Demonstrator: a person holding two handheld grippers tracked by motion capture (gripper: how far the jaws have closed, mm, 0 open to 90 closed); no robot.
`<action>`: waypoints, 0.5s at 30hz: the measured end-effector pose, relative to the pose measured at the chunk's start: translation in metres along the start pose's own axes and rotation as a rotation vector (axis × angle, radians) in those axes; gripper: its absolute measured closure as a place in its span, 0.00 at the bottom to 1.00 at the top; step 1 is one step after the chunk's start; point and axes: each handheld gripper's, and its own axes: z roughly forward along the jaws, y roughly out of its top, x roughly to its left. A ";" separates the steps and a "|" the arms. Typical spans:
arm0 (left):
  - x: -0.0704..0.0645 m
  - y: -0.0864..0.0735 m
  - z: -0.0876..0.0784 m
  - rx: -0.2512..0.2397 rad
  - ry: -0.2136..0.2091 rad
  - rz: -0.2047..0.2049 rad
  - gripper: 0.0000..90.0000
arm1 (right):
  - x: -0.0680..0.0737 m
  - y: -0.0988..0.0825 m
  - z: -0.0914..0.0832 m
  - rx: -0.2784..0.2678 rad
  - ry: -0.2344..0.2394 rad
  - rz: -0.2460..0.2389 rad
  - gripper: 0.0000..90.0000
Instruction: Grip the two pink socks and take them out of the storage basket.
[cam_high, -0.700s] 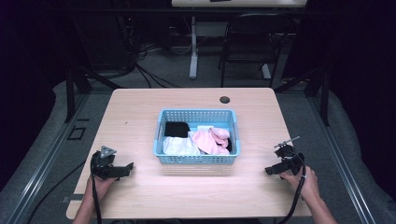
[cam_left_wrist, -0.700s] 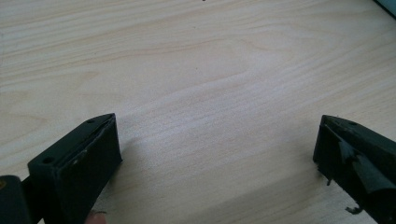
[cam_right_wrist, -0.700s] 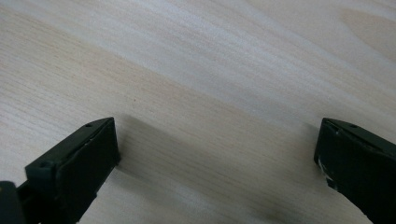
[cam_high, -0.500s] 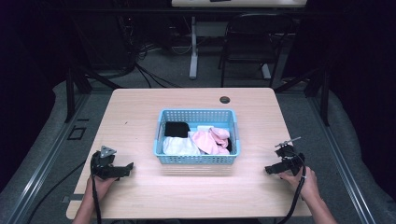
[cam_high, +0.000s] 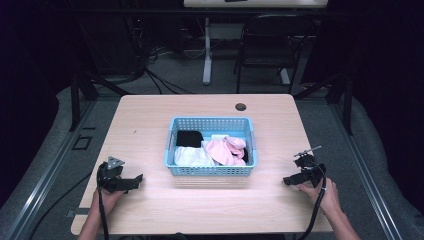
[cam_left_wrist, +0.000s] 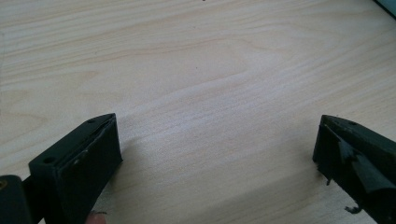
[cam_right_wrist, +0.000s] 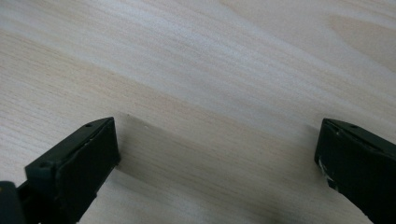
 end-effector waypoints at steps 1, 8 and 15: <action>0.000 0.000 0.000 0.000 0.000 0.000 0.01 | 0.000 0.002 0.000 0.016 0.001 0.002 0.00; 0.000 0.000 0.000 0.002 -0.003 0.004 0.01 | 0.005 0.008 -0.013 0.001 -0.004 -0.054 0.00; 0.001 0.000 0.000 -0.001 -0.004 0.006 0.01 | 0.013 0.013 -0.033 -0.011 0.040 -0.094 0.01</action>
